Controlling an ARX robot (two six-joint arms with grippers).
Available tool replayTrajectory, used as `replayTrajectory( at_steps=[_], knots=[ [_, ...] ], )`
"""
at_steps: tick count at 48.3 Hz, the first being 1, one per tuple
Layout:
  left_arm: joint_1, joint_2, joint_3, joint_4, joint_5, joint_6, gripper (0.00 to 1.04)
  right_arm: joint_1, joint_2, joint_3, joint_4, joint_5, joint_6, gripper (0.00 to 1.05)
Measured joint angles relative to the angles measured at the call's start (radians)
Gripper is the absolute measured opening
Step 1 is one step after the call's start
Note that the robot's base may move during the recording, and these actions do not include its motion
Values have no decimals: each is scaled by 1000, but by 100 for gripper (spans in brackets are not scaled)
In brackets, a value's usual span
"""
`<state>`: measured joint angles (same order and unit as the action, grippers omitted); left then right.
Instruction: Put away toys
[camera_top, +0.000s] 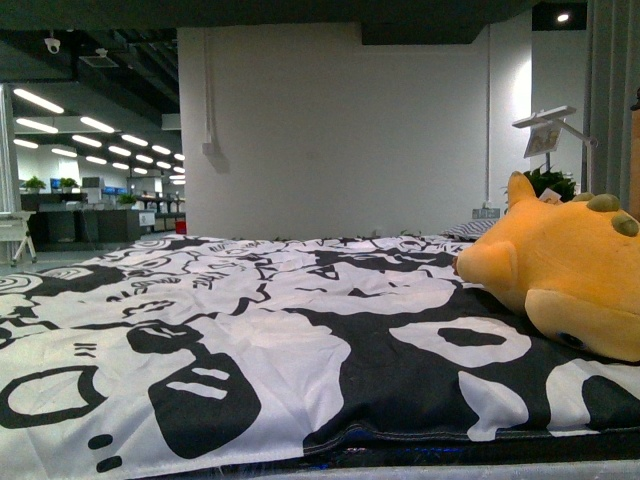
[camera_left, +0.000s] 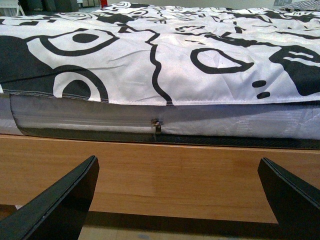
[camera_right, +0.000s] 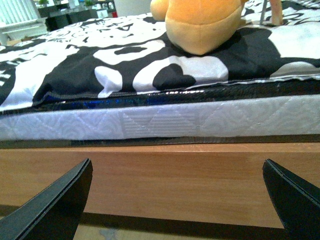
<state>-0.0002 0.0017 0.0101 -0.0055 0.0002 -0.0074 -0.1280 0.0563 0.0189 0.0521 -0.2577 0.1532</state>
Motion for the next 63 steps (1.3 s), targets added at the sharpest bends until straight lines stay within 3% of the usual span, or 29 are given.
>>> replayTrajectory(
  at_steps=[5, 12, 20, 33, 40, 63],
  knots=[
    [0, 0, 0, 0, 0, 0, 99, -21, 60, 29, 74, -14, 35, 104],
    [0, 0, 0, 0, 0, 0, 99, -41, 331, 170, 333, -54, 39, 104],
    [0, 0, 0, 0, 0, 0, 99, 1, 697, 423, 488, -17, 11, 104],
    [0, 0, 0, 0, 0, 0, 99, 103, 1128, 807, 457, 113, -98, 104],
    [0, 0, 0, 0, 0, 0, 99, 114, 1295, 948, 409, 170, -120, 104],
    [0, 0, 0, 0, 0, 0, 99, 158, 1552, 1159, 352, 237, -122, 104]
  ],
)
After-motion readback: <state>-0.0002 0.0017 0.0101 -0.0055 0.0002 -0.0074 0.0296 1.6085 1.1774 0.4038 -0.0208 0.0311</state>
